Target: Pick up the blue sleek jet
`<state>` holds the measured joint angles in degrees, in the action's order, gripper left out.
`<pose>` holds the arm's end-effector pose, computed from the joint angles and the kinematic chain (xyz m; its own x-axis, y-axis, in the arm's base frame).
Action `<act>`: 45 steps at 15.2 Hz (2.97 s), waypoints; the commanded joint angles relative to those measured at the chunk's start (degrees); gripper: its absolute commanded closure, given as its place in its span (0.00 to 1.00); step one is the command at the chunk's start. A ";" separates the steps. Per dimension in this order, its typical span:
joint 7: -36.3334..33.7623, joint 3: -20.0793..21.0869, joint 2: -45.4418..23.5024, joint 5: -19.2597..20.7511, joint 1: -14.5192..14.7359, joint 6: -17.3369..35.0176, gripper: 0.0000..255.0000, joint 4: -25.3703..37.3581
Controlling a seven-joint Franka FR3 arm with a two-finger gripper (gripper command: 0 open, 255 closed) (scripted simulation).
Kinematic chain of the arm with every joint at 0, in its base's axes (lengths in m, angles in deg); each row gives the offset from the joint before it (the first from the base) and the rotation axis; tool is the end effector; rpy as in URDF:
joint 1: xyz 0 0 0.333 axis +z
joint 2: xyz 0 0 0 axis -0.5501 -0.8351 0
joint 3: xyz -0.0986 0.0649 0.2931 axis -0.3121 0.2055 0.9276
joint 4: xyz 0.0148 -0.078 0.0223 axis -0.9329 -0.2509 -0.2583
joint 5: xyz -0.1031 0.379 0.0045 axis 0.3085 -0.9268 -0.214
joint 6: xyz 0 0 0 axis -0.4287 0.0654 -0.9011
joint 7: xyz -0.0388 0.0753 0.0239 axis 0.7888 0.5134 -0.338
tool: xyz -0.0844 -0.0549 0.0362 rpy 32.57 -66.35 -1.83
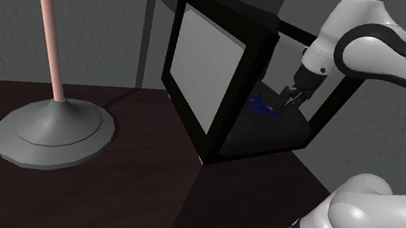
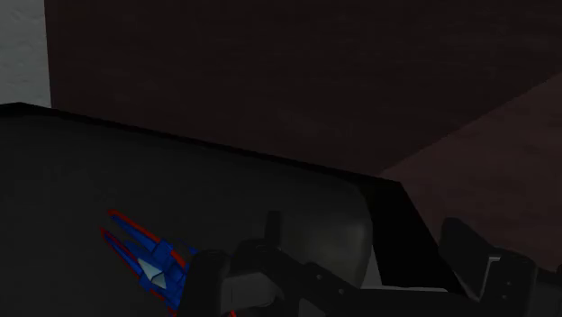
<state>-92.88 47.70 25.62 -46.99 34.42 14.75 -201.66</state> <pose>0.3023 0.0232 0.5655 0.9979 -0.0349 0.0551 -0.0420 -0.9904 0.1320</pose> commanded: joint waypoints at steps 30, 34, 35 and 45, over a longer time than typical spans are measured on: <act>12.68 -17.42 -58.02 -14.25 -9.40 14.53 0.00 38.94; 13.14 -17.34 -58.78 -14.61 -9.40 17.35 0.00 36.83; 13.21 -17.33 -58.89 -14.66 -9.40 17.76 0.00 36.53; 13.23 -17.33 -58.96 -14.68 -9.42 17.72 1.00 36.62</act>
<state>-79.65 30.37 -33.33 -61.67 25.01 32.49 -165.02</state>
